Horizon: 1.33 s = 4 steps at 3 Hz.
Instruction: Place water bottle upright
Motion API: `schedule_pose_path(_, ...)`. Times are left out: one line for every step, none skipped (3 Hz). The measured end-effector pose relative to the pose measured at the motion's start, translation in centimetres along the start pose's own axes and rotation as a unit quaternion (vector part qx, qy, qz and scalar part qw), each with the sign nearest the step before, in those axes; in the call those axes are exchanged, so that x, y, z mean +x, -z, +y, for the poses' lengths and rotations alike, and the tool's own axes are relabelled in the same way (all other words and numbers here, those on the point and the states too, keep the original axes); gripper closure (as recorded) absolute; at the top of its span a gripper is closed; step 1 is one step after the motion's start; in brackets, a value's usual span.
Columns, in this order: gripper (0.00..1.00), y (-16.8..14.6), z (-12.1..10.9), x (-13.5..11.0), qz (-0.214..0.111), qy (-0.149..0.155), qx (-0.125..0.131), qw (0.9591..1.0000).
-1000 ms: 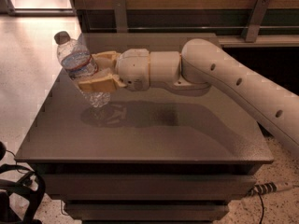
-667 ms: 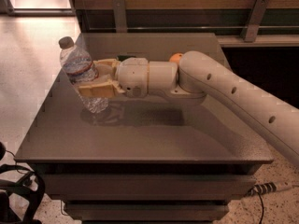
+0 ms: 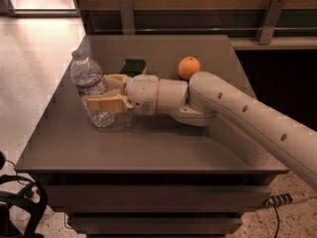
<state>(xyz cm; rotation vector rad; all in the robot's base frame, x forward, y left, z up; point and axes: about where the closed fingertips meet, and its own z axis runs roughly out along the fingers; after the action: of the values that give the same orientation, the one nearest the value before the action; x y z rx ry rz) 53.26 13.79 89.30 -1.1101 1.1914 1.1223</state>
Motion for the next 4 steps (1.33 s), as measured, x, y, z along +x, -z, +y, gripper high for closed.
schedule_pose_path(1.00, 0.27, 0.03, 0.61, 0.001, -0.010, 0.009, 0.9999)
schedule_pose_path(0.82, 0.25, 0.03, 0.35, 0.001, -0.010, 0.009, 0.9999)
schedule_pose_path(0.59, 0.24, 0.03, 0.30, 0.001, -0.010, 0.009, 0.9999)
schedule_pose_path(0.35, 0.23, 0.03, 0.29, 0.001, -0.010, 0.009, 0.9999)
